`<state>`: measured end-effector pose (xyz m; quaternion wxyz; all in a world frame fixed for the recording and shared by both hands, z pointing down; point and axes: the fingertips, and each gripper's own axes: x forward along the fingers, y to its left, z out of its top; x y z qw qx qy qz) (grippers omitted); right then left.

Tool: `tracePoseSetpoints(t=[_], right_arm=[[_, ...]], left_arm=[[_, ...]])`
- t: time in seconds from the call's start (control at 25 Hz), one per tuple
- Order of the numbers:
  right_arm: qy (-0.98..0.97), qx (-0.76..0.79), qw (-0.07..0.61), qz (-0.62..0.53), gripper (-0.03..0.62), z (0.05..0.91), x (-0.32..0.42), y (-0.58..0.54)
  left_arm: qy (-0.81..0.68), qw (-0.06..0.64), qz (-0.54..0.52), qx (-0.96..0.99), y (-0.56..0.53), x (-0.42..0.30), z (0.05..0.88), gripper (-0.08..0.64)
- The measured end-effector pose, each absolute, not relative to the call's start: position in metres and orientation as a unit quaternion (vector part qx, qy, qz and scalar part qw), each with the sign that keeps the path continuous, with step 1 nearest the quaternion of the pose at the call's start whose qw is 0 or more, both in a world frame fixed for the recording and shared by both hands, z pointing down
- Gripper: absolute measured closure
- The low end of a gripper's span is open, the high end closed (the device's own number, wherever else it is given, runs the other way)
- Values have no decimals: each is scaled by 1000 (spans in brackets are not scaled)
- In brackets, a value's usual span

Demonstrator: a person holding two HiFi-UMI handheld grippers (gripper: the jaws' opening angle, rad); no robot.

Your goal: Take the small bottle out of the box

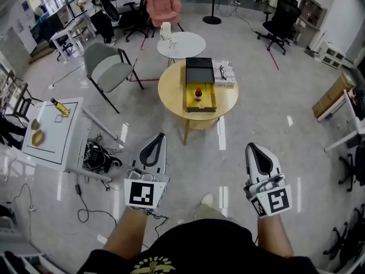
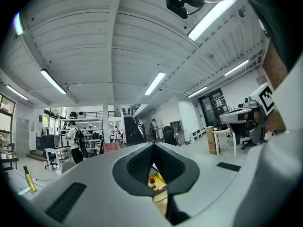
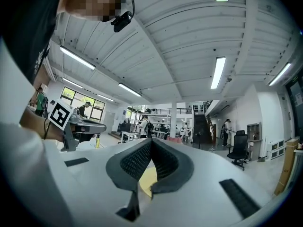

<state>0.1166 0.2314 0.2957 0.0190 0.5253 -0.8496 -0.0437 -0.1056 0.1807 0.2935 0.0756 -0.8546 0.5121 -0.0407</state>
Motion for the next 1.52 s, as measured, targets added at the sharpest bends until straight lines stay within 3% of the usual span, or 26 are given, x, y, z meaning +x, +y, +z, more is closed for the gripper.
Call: tracePoseSetpoints(t=[1.12, 1.52], right_arm=[[-866, 499, 10, -32, 578, 294, 205, 128], [-868, 495, 12, -35, 578, 296, 210, 121]], left_arm=[[548, 88, -50, -830, 100, -28, 281, 546], [559, 89, -67, -822, 96, -32, 288, 546]])
